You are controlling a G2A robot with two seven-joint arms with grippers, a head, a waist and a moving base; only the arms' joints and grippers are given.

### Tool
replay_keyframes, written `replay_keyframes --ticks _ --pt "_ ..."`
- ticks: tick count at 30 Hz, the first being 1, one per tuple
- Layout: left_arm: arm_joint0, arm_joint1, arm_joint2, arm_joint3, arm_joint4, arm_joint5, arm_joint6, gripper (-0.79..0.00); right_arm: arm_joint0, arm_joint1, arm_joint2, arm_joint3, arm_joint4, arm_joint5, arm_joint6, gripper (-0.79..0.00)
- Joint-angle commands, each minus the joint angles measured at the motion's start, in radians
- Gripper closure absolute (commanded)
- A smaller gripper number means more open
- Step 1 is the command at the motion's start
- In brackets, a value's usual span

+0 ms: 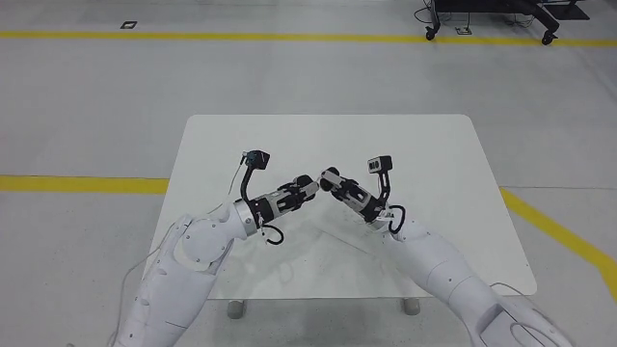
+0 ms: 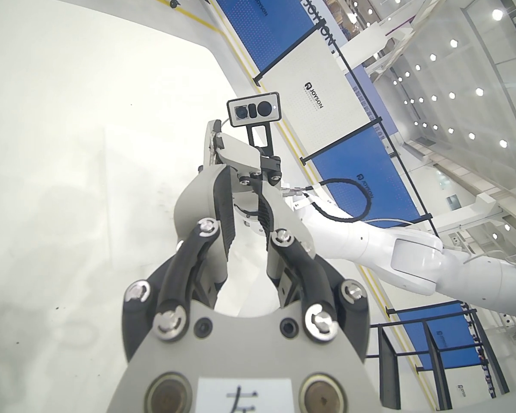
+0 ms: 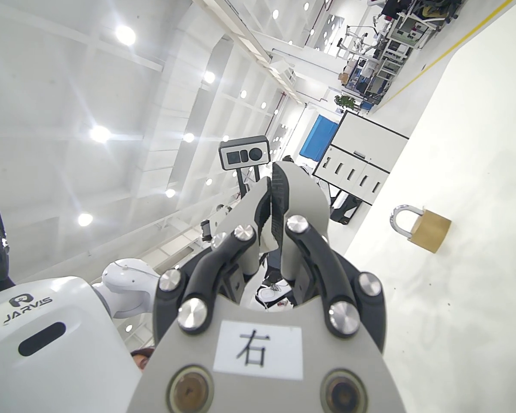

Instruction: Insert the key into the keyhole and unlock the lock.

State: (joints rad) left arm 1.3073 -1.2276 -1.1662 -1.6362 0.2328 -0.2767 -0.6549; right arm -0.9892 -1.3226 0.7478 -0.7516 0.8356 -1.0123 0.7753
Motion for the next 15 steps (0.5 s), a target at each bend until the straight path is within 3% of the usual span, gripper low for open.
replay_keyframes --ticks 1,7,15 --pt "0.000 0.001 -0.002 -0.002 0.004 0.001 0.005 -0.145 -0.001 -0.004 0.010 0.005 0.017 0.000 0.017 0.000" --pt "0.002 0.004 -0.006 -0.008 -0.001 0.002 0.013 -0.225 -0.001 -0.012 0.039 0.021 0.033 0.000 0.032 0.000" --pt "0.001 0.007 0.003 -0.009 -0.001 0.003 0.003 -0.225 -0.011 -0.019 0.042 -0.003 0.011 0.016 0.048 0.000"
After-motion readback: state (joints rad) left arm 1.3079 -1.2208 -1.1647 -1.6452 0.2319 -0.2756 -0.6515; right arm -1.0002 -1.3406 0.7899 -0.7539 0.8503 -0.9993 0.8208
